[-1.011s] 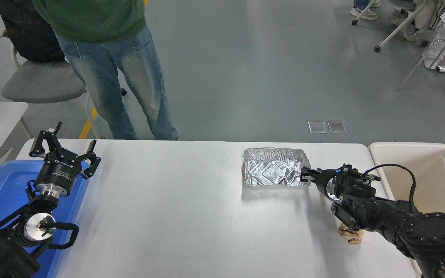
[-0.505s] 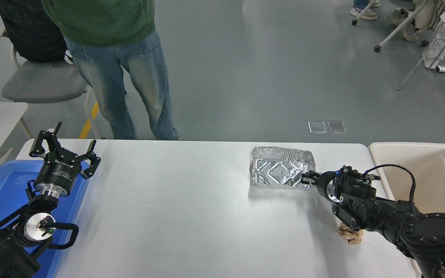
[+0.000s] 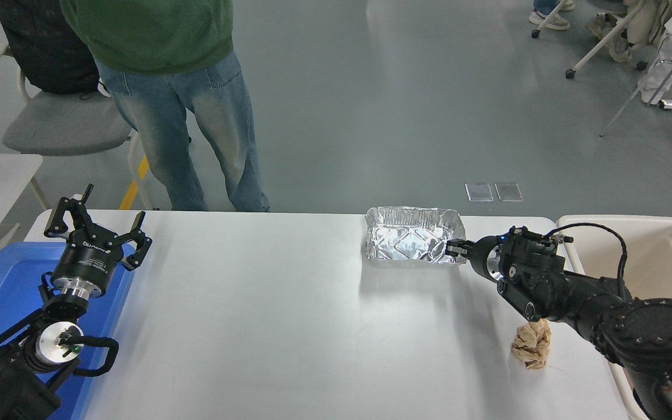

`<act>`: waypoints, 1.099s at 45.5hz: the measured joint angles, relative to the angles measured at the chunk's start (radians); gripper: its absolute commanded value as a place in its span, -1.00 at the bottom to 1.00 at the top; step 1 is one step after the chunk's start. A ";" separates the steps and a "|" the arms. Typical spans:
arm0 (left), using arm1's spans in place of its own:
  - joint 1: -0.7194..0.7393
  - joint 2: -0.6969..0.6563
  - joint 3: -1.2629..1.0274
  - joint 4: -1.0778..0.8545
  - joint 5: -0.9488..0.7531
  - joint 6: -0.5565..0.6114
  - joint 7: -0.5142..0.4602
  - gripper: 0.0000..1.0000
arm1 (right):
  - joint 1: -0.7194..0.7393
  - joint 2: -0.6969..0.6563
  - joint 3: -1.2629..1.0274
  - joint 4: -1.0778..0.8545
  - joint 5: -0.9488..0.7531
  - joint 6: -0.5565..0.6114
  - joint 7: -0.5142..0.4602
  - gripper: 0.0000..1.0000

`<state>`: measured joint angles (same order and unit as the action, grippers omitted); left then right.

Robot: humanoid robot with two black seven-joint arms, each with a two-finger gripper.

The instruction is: Clean the table surface

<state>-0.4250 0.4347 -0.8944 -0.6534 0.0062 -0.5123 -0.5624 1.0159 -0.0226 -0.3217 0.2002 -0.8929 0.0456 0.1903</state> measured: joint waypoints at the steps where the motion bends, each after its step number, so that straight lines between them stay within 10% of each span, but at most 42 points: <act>1: 0.000 0.000 0.000 0.000 0.000 0.000 0.000 0.98 | 0.006 -0.005 0.000 0.008 0.001 0.003 0.002 -1.00; 50: 0.000 0.000 0.000 0.000 0.000 0.000 0.000 0.98 | 0.246 -0.947 0.023 1.073 -0.067 -0.036 0.092 -1.00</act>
<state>-0.4249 0.4348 -0.8943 -0.6531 0.0063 -0.5125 -0.5629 1.2619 -0.9695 -0.2986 1.2734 -0.9600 0.0095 0.2821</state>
